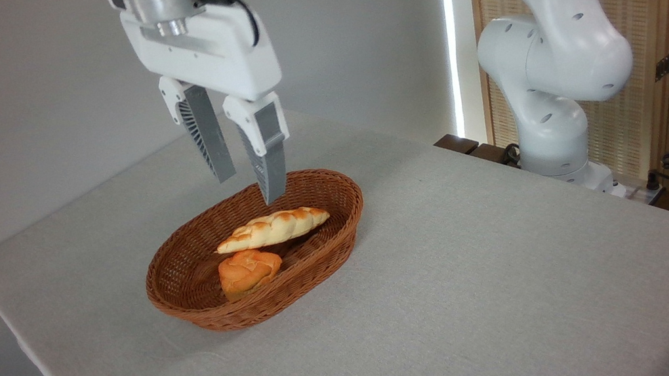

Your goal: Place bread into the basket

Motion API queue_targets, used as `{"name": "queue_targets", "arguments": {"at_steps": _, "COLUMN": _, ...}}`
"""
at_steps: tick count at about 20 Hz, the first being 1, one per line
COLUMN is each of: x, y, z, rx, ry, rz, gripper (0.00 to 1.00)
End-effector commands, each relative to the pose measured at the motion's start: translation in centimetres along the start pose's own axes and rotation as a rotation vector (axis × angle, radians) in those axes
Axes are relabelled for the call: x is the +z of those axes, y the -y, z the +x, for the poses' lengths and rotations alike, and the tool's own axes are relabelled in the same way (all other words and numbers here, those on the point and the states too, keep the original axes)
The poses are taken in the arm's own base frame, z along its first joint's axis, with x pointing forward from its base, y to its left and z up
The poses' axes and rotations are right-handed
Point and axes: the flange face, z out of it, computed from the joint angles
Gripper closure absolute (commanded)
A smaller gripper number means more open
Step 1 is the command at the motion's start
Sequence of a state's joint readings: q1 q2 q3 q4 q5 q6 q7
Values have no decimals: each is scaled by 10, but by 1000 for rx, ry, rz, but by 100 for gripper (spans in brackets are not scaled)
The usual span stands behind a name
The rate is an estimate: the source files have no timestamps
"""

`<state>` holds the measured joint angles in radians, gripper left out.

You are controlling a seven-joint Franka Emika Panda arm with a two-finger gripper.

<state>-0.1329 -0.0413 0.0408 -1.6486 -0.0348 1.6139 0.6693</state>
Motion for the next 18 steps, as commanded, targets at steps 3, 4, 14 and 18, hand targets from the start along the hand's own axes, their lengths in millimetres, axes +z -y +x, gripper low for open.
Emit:
{"name": "queue_targets", "arguments": {"at_steps": 3, "x": -6, "y": 16, "z": -11, "rx": -20, "ry": 14, "rz": 3, "gripper": 0}}
{"name": "queue_targets", "arguments": {"at_steps": 4, "x": -7, "y": 17, "z": -11, "rx": -21, "ry": 13, "rz": 5, "gripper": 0}}
{"name": "queue_targets", "arguments": {"at_steps": 14, "x": -9, "y": 22, "z": -17, "rx": -21, "ry": 20, "rz": 18, "gripper": 0}}
{"name": "queue_targets", "arguments": {"at_steps": 18, "x": -8, "y": 24, "z": -18, "rx": -24, "ry": 21, "rz": 17, "gripper": 0}}
